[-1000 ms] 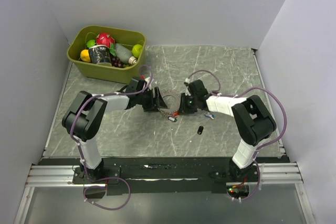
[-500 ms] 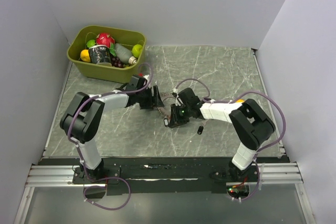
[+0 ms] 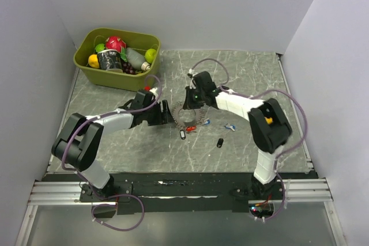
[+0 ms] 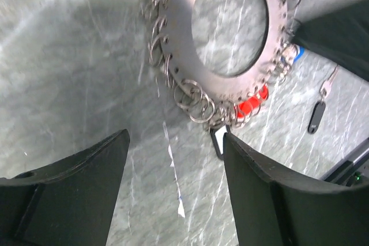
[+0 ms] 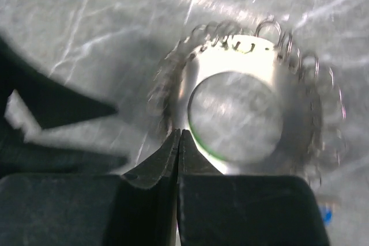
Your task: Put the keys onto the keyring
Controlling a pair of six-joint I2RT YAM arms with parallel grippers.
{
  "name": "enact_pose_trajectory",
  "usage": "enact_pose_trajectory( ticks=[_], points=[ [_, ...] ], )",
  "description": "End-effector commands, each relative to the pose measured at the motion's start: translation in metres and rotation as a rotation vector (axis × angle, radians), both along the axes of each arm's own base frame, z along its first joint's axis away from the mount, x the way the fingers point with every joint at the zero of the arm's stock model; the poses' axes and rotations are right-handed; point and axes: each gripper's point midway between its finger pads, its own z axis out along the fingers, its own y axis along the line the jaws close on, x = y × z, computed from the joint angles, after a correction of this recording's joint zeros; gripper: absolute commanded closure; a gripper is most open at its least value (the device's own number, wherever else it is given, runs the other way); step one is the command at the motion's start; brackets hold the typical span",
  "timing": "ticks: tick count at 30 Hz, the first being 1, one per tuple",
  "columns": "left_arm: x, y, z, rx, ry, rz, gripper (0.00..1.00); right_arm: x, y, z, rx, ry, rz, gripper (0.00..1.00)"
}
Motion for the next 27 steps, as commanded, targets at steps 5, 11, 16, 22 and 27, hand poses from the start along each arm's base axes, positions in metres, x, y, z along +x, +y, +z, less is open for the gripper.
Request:
enact_pose_trajectory(
  ticks=[5,11,16,22,27],
  points=[
    [-0.01,-0.027,0.036,-0.134,-0.115,-0.071,0.27,-0.013,-0.008,-0.058,-0.115,0.155,0.024,1.0],
    [-0.013,-0.037,0.043,-0.144,-0.143,-0.103,0.27,-0.031,-0.019,-0.07,-0.144,0.188,0.05,1.0],
    [-0.02,-0.047,0.045,-0.152,-0.158,-0.141,0.27,-0.05,-0.015,-0.072,-0.116,0.223,0.102,1.0],
    [-0.031,-0.052,0.044,-0.167,-0.163,-0.175,0.3,-0.078,-0.007,-0.072,-0.048,0.29,0.151,1.0],
    [-0.041,-0.053,0.037,-0.169,-0.153,-0.202,0.37,-0.092,-0.011,-0.08,-0.05,0.32,0.15,1.0]
  ],
)
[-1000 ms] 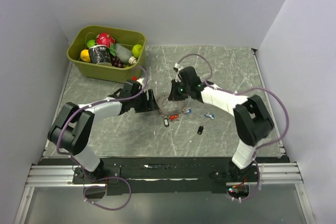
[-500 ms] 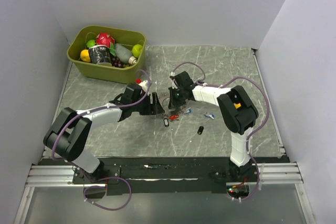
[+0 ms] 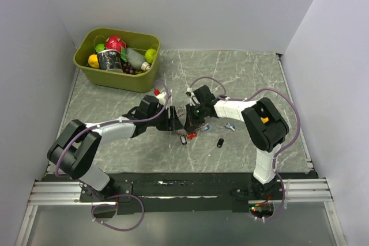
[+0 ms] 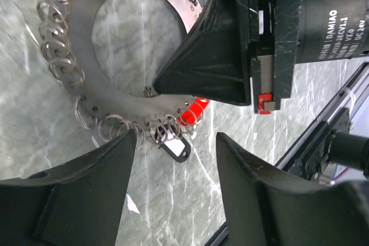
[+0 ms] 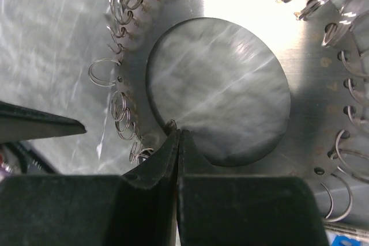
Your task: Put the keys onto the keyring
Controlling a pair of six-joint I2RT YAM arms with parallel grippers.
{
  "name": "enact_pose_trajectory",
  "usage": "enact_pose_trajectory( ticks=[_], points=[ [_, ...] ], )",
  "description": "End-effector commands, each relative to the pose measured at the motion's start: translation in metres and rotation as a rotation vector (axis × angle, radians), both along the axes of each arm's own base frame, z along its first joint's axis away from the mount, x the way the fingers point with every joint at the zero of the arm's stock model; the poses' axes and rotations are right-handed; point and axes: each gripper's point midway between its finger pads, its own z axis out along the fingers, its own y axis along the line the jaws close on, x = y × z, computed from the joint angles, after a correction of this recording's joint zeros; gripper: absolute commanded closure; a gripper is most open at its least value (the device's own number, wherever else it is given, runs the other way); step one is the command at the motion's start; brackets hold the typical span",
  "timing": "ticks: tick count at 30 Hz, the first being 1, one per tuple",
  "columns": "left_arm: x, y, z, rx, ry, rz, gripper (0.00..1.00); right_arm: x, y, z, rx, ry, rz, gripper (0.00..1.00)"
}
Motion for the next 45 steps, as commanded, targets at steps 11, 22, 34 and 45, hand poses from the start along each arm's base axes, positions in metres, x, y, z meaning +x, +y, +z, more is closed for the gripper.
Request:
enact_pose_trajectory(
  ticks=[11,22,34,45],
  points=[
    [-0.03,-0.017,-0.006,-0.015,-0.025,-0.109,0.6,-0.025,-0.004,-0.017,-0.029,0.086,0.013,1.0],
    [-0.03,-0.016,-0.03,0.053,0.007,-0.077,0.61,-0.025,-0.004,-0.018,-0.026,0.085,0.012,1.0],
    [-0.021,-0.01,-0.035,0.096,-0.007,-0.029,0.56,-0.026,-0.006,-0.019,-0.028,0.083,0.008,1.0],
    [-0.004,-0.003,-0.028,0.158,-0.063,0.025,0.55,-0.03,-0.008,-0.025,-0.039,0.098,0.014,1.0]
  ],
)
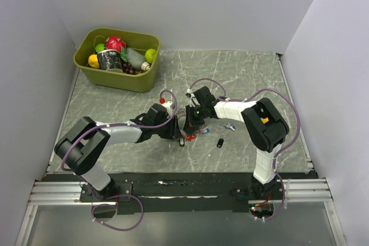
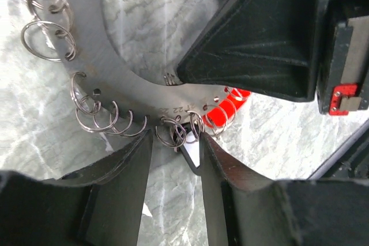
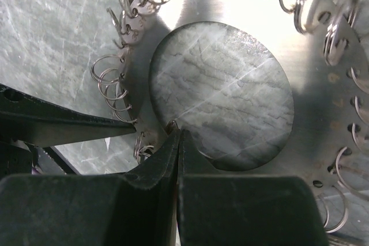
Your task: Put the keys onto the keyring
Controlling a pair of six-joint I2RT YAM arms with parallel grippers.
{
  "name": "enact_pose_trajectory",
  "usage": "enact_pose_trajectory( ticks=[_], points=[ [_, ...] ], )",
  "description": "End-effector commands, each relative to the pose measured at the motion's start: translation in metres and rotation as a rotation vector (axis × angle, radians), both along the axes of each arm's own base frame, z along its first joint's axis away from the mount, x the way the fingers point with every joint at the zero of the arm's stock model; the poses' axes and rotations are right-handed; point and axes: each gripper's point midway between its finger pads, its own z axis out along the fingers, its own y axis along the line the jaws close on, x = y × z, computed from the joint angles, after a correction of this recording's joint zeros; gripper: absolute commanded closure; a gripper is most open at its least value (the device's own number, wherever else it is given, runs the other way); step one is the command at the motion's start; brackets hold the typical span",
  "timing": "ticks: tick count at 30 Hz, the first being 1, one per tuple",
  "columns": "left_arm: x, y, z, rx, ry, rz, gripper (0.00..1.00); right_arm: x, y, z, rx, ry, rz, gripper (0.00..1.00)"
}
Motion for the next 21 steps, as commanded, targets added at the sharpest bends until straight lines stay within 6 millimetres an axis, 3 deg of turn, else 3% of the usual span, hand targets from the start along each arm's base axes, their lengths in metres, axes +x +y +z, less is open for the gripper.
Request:
enact_pose_trajectory(
  ticks=[1,9,14,17,21],
  points=[
    [0.027,-0.001,0.022,0.033,-0.102,0.043,0.56,-0.018,-0.013,-0.024,-0.074,0.058,0.007,1.0],
    [0.054,0.013,0.043,0.059,-0.183,0.111,0.56,-0.021,-0.016,-0.026,-0.083,0.062,0.009,1.0],
    [0.072,0.032,0.042,0.072,-0.184,0.17,0.55,-0.022,-0.016,-0.026,-0.081,0.063,0.007,1.0],
    [0.075,0.038,0.043,0.053,-0.174,0.176,0.55,-0.022,-0.016,-0.025,-0.084,0.061,0.011,1.0],
    [0.066,0.028,0.064,-0.033,-0.21,0.112,0.53,-0.021,-0.016,-0.023,-0.081,0.056,0.009,1.0]
  ],
)
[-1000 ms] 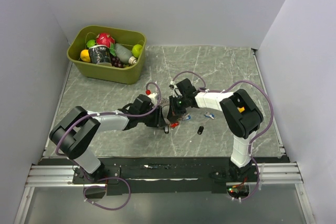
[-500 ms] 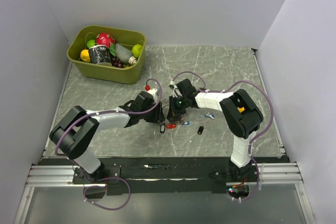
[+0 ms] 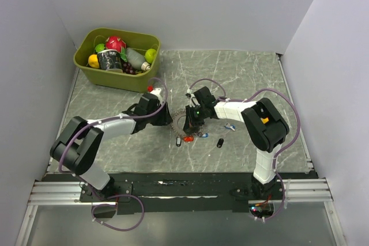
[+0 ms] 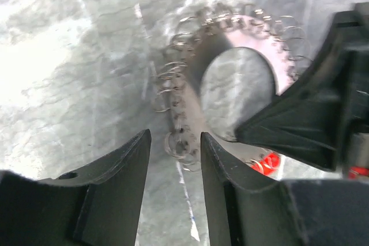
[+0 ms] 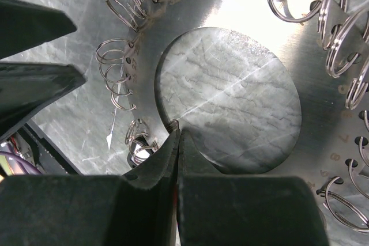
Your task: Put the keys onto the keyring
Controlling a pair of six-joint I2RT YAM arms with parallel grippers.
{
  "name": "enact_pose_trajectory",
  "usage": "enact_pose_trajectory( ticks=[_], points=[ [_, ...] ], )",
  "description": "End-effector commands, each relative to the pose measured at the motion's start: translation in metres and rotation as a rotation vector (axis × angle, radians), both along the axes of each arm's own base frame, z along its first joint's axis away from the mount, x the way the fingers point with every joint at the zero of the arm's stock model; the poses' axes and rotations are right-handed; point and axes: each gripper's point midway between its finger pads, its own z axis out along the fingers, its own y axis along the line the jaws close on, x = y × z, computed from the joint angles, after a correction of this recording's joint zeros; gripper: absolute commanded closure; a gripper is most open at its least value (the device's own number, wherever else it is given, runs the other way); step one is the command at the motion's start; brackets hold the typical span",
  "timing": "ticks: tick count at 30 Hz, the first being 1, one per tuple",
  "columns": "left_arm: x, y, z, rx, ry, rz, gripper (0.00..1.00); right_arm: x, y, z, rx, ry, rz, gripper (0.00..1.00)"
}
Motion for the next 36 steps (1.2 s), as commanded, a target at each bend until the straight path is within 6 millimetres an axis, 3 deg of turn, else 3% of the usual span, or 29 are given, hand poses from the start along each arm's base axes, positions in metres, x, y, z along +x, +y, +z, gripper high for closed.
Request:
enact_pose_trajectory(
  ticks=[1,6,8,15,19,25,29,36],
  points=[
    [-0.004,-0.016,0.042,-0.109,-0.099,-0.091,0.53,-0.02,-0.017,-0.022,-0.089,0.056,0.007,1.0],
    [-0.02,-0.012,0.038,-0.113,-0.061,-0.097,0.57,-0.019,-0.015,-0.023,-0.087,0.059,0.011,1.0],
    [-0.03,-0.009,0.029,-0.114,-0.032,-0.103,0.62,-0.018,-0.014,-0.025,-0.09,0.064,0.014,1.0],
    [-0.06,-0.003,-0.006,-0.087,0.062,-0.128,0.64,-0.016,-0.013,-0.027,-0.093,0.067,0.016,1.0],
    [-0.07,-0.011,-0.016,-0.109,0.093,-0.162,0.63,-0.017,-0.014,-0.029,-0.094,0.068,0.016,1.0],
    [-0.061,-0.027,-0.022,-0.14,0.096,-0.185,0.62,-0.018,-0.015,-0.029,-0.099,0.068,0.014,1.0],
    [-0.044,-0.036,-0.022,-0.138,0.069,-0.186,0.62,-0.021,-0.017,-0.031,-0.107,0.072,0.016,1.0],
    [-0.006,-0.055,0.017,-0.142,-0.044,-0.198,0.61,-0.025,-0.02,-0.033,-0.11,0.081,0.013,1.0]
  ],
)
